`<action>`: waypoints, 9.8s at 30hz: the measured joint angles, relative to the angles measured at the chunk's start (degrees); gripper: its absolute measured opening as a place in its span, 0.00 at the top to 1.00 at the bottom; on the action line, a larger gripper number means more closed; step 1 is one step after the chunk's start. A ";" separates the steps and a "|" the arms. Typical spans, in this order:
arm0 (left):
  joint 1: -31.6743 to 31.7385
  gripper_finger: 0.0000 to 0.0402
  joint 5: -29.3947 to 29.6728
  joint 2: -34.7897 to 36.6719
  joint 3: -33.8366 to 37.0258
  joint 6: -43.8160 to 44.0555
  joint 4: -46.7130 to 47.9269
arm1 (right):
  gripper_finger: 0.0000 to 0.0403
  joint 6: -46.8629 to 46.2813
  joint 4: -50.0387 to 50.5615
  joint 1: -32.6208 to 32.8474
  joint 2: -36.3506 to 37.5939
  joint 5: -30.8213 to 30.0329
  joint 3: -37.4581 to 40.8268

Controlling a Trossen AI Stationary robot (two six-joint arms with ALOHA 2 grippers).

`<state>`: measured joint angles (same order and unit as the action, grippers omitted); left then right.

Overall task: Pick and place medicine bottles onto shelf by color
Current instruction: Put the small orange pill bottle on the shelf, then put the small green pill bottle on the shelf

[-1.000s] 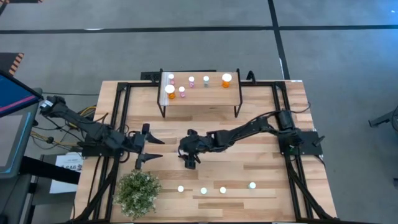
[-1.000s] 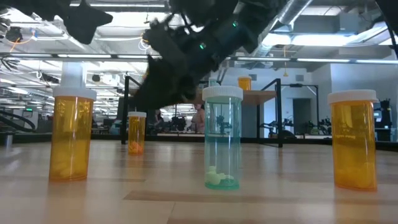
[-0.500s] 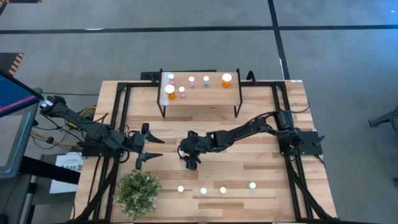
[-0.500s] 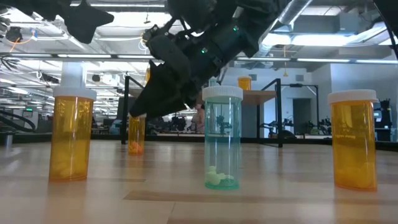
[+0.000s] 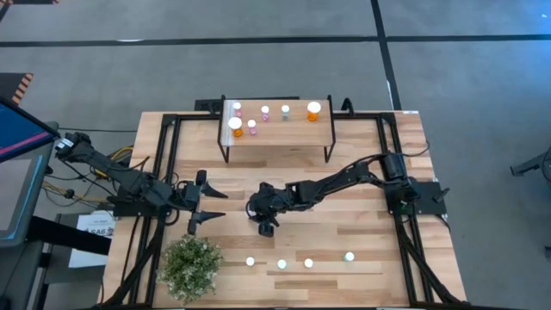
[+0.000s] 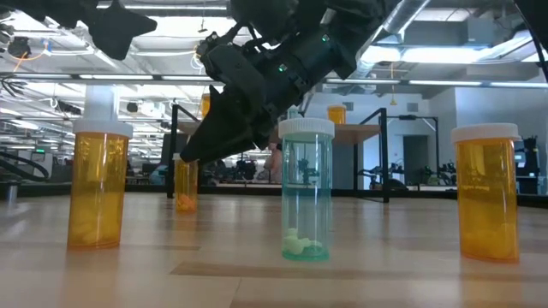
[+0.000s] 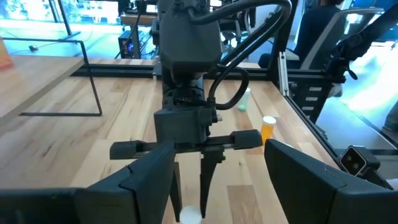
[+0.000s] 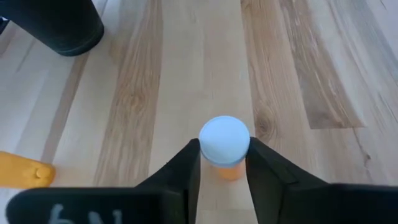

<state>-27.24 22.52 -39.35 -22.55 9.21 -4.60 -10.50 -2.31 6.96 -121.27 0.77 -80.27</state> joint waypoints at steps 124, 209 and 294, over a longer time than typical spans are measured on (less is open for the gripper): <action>0.02 0.41 0.81 -0.02 0.04 -0.23 -2.43 | 0.35 4.31 37.90 -34.51 62.57 0.55 19.80; 0.00 0.41 1.22 -1.90 0.07 0.00 -3.91 | 0.65 -37.04 49.40 32.52 31.91 -6.30 19.82; -0.02 0.41 0.57 -1.91 0.07 -0.04 -3.96 | 0.60 23.02 76.65 -36.68 9.40 -2.20 -36.68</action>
<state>-27.27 23.09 -41.26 -22.48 9.17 -8.56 12.51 74.35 -29.71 -111.87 -1.43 -116.95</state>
